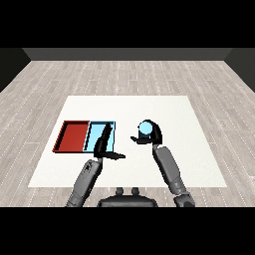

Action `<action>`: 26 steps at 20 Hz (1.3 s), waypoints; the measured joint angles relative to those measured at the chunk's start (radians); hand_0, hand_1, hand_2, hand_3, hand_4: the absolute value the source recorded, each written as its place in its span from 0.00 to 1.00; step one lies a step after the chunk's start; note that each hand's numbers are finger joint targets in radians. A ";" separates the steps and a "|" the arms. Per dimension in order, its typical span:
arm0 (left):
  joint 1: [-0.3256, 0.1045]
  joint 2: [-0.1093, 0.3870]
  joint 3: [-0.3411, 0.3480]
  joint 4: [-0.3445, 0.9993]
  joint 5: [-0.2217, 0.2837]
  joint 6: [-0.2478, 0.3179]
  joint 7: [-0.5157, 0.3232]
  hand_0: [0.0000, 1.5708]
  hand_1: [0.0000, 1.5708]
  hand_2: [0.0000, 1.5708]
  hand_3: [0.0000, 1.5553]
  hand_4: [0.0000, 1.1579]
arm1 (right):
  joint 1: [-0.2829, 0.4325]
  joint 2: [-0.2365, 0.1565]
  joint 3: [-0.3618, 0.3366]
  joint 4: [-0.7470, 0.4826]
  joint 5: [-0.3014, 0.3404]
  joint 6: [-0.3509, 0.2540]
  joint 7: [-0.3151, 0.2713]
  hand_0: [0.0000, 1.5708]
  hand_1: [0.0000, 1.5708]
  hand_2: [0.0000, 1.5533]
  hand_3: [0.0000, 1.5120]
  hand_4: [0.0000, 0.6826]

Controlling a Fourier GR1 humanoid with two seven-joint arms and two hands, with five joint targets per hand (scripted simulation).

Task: Pick the blue can and put it in the blue box

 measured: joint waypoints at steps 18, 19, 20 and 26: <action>-0.173 0.000 -0.166 0.256 0.146 0.147 -0.054 0.00 0.00 0.00 0.00 0.00 | -0.030 0.001 0.148 -0.019 -0.097 -0.068 0.003 0.92 0.92 0.94 0.90 0.81; -0.181 0.000 -0.187 0.260 0.161 0.163 -0.054 0.00 0.00 0.00 0.00 0.00 | -0.046 0.002 0.154 0.004 -0.105 -0.071 -0.005 0.91 0.91 0.94 0.90 0.81; -0.187 0.000 -0.213 0.263 0.174 0.186 -0.055 0.00 0.00 0.00 0.00 0.00 | -0.039 0.002 0.160 0.004 -0.106 -0.070 -0.010 0.91 0.91 0.94 0.90 0.81; -0.217 0.000 -0.255 0.318 0.238 0.212 -0.093 0.00 0.00 0.00 0.00 0.00 | -0.046 0.002 0.200 0.014 -0.127 -0.091 -0.027 0.92 0.92 0.94 0.91 0.81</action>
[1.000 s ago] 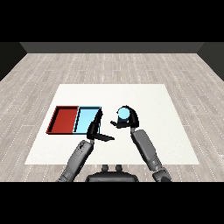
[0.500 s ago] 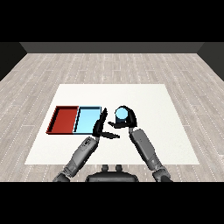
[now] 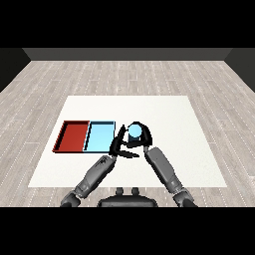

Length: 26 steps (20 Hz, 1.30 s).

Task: Pick the blue can and put it in the blue box

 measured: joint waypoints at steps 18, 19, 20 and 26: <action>-0.076 0.000 -0.039 0.075 0.060 0.049 0.012 0.00 0.00 0.00 0.00 0.00 | -0.006 -0.001 0.044 -0.008 -0.037 -0.004 -0.016 0.91 0.91 0.94 0.91 0.78; -0.083 0.000 -0.046 0.088 0.072 0.052 0.003 0.00 0.00 0.00 0.00 0.00 | 0.000 -0.001 0.054 -0.019 -0.035 -0.012 -0.010 0.91 0.91 0.94 0.91 0.78; -0.089 0.000 -0.062 0.087 0.085 0.064 -0.001 0.00 0.00 0.00 0.00 0.00 | 0.000 -0.001 0.065 -0.027 -0.035 -0.022 -0.001 0.92 0.92 0.94 0.91 0.78; -0.127 0.011 -0.072 0.108 0.106 0.084 0.002 0.00 0.00 0.00 0.00 0.00 | -0.020 -0.006 0.111 -0.020 -0.046 -0.060 0.000 0.92 0.92 0.93 0.90 0.76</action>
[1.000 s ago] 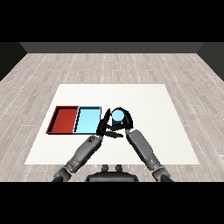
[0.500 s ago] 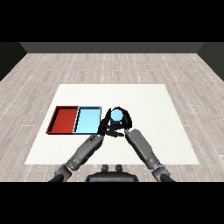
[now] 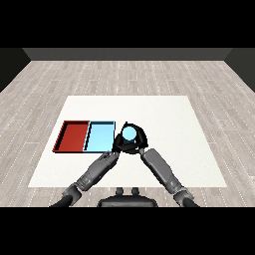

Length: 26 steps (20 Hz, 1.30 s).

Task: Pick the blue can and put it in the blue box

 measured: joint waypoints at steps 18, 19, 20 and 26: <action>-0.059 0.011 -0.043 0.056 0.056 0.135 0.026 1.00 1.00 0.99 0.94 0.98 | -0.031 -0.015 0.025 -0.001 -0.019 -0.019 0.002 0.90 0.90 0.94 0.91 0.78; -0.055 0.014 -0.045 0.055 0.049 0.144 0.041 1.00 1.00 0.99 0.94 0.98 | -0.032 -0.017 0.039 0.004 -0.027 -0.028 -0.008 0.91 0.91 0.94 0.91 0.78; -0.058 0.014 -0.049 0.055 0.048 0.160 0.048 1.00 1.00 0.99 0.94 0.98 | -0.028 -0.016 0.033 0.002 -0.027 -0.020 -0.013 0.91 0.91 0.94 0.91 0.78; -0.044 0.017 -0.036 0.044 0.011 0.201 0.060 1.00 1.00 0.99 0.94 0.98 | -0.038 -0.011 0.042 0.019 -0.048 -0.027 -0.030 0.70 0.70 0.77 0.68 0.59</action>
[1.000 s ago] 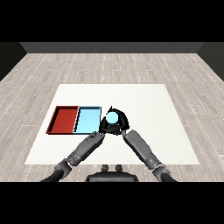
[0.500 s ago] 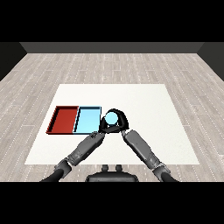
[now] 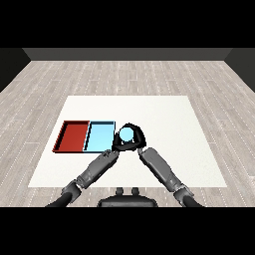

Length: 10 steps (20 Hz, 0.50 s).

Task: Pick the blue can and put it in the blue box

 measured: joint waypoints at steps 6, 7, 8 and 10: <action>0.001 -0.015 0.018 0.009 -0.031 0.006 0.001 1.00 1.00 0.99 0.94 0.98 | 0.007 0.008 -0.013 -0.006 0.065 -0.010 0.046 0.00 0.00 0.00 0.00 0.00; 0.006 -0.014 0.037 0.015 -0.038 -0.010 -0.009 1.00 1.00 0.99 0.94 0.98 | 0.009 0.010 -0.012 -0.007 0.071 -0.011 0.051 0.00 0.00 0.00 0.00 0.00; 0.010 -0.014 0.048 0.006 -0.052 -0.014 -0.001 1.00 1.00 0.99 0.94 0.98 | 0.009 0.011 -0.007 -0.013 0.073 -0.015 0.059 0.00 0.00 0.00 0.00 0.00; 0.011 -0.020 0.054 -0.001 -0.062 -0.017 0.009 1.00 1.00 1.00 0.95 0.99 | 0.013 0.007 -0.015 -0.036 0.086 -0.009 0.081 0.00 0.00 0.00 0.00 0.00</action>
